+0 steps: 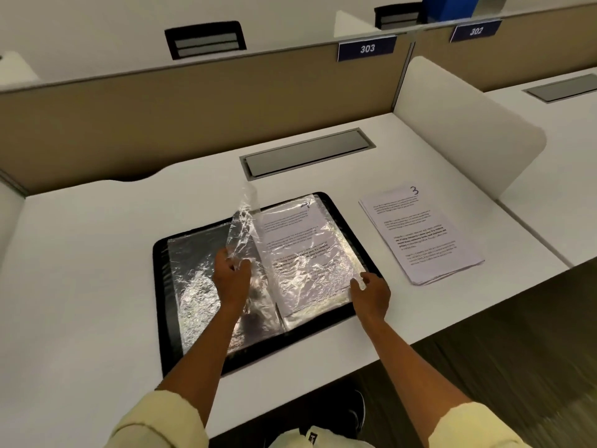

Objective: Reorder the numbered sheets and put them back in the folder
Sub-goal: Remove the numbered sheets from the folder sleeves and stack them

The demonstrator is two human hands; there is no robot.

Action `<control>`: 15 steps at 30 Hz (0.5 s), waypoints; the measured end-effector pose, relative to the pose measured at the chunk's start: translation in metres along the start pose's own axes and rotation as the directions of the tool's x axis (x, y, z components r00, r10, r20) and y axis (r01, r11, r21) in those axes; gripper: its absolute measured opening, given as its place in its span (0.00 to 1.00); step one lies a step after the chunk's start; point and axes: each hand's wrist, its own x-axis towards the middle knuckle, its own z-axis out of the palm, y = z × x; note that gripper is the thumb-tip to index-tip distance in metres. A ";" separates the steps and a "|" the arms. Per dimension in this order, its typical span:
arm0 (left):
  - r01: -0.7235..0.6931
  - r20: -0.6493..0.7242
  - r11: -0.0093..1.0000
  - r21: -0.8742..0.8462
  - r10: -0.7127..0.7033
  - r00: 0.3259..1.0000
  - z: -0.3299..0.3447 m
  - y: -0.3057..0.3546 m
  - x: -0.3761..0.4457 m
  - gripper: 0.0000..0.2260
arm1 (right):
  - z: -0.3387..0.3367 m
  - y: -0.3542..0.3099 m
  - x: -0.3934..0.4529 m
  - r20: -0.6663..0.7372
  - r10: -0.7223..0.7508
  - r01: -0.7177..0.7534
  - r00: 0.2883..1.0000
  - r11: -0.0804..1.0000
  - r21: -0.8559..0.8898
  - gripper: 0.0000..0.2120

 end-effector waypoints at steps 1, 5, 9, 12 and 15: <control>0.007 -0.012 1.000 -0.005 -0.007 1.000 -0.008 -0.004 0.002 0.17 | 0.001 0.000 -0.001 -0.004 0.014 -0.014 1.000 1.000 -0.007 0.17; 0.041 -0.050 0.999 -0.009 -0.041 0.998 -0.036 -0.020 0.008 0.22 | 0.002 -0.002 -0.004 -0.044 0.026 -0.027 0.999 1.000 -0.012 0.17; 0.069 -0.061 0.997 -0.040 -0.072 0.996 -0.059 -0.035 0.011 0.24 | 0.002 -0.007 -0.008 -0.092 0.042 -0.037 0.995 0.998 0.058 0.12; 0.088 -0.063 0.995 -0.035 -0.090 0.994 -0.071 -0.041 0.011 0.23 | 0.001 -0.011 -0.014 -0.122 0.049 -0.034 0.991 0.992 0.122 0.08; 0.076 -0.065 0.997 0.008 -0.075 0.995 -0.085 -0.049 0.014 0.24 | 0.000 -0.014 -0.023 -0.143 0.041 -0.019 0.989 0.987 0.157 0.04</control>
